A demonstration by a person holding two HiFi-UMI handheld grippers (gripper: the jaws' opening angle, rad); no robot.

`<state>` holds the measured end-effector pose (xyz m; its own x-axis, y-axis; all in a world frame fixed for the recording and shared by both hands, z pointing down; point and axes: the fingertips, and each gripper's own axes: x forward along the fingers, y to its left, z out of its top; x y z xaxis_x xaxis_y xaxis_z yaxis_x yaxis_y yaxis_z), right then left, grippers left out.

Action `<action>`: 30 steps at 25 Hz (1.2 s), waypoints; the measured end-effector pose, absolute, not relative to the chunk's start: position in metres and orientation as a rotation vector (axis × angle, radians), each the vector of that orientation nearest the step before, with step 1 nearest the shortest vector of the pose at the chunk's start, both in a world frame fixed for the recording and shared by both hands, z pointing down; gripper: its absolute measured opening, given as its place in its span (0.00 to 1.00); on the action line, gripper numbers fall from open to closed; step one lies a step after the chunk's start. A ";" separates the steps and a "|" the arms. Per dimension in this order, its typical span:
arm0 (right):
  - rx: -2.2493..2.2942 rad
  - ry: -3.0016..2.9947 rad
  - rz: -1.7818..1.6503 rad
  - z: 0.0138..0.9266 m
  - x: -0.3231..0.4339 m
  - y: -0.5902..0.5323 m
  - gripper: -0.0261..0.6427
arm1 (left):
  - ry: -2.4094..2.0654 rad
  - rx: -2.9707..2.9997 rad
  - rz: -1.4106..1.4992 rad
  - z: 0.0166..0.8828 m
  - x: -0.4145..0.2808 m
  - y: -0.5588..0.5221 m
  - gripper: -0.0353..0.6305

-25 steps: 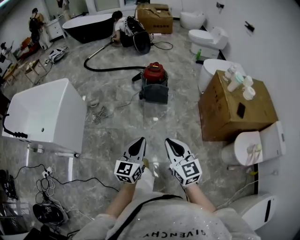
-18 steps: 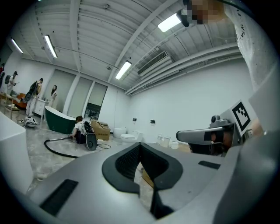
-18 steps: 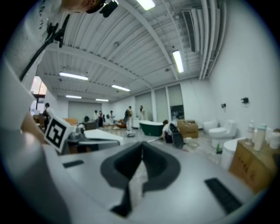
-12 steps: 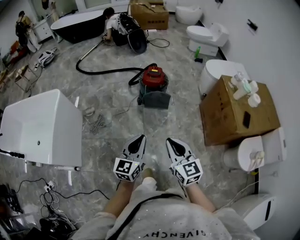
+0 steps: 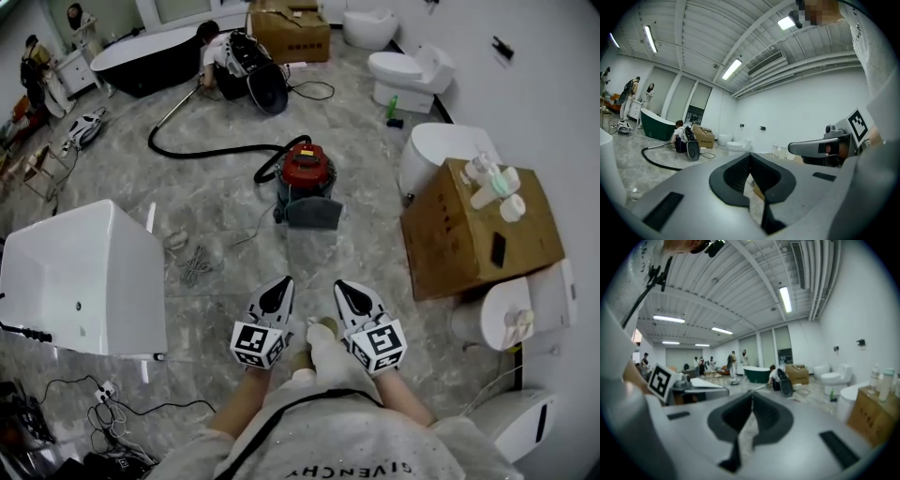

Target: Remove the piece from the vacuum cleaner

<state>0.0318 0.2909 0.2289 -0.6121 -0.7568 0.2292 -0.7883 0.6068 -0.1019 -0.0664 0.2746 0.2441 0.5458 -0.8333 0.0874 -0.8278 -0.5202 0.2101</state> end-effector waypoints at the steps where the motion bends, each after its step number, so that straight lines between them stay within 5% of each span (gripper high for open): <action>1: 1.289 -2.666 0.295 0.232 0.031 0.285 0.06 | -1.396 2.559 -0.030 0.245 -0.067 0.270 0.09; 30: 1.126 -2.679 0.330 0.261 0.039 0.054 0.06 | -1.411 2.526 -0.009 0.262 -0.043 0.045 0.09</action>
<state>0.0385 0.0537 0.2614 -0.6836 -0.6727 0.2832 -0.7213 0.6820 -0.1213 -0.0429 0.0454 0.2616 0.5316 -0.8392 0.1144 -0.8377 -0.5010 0.2172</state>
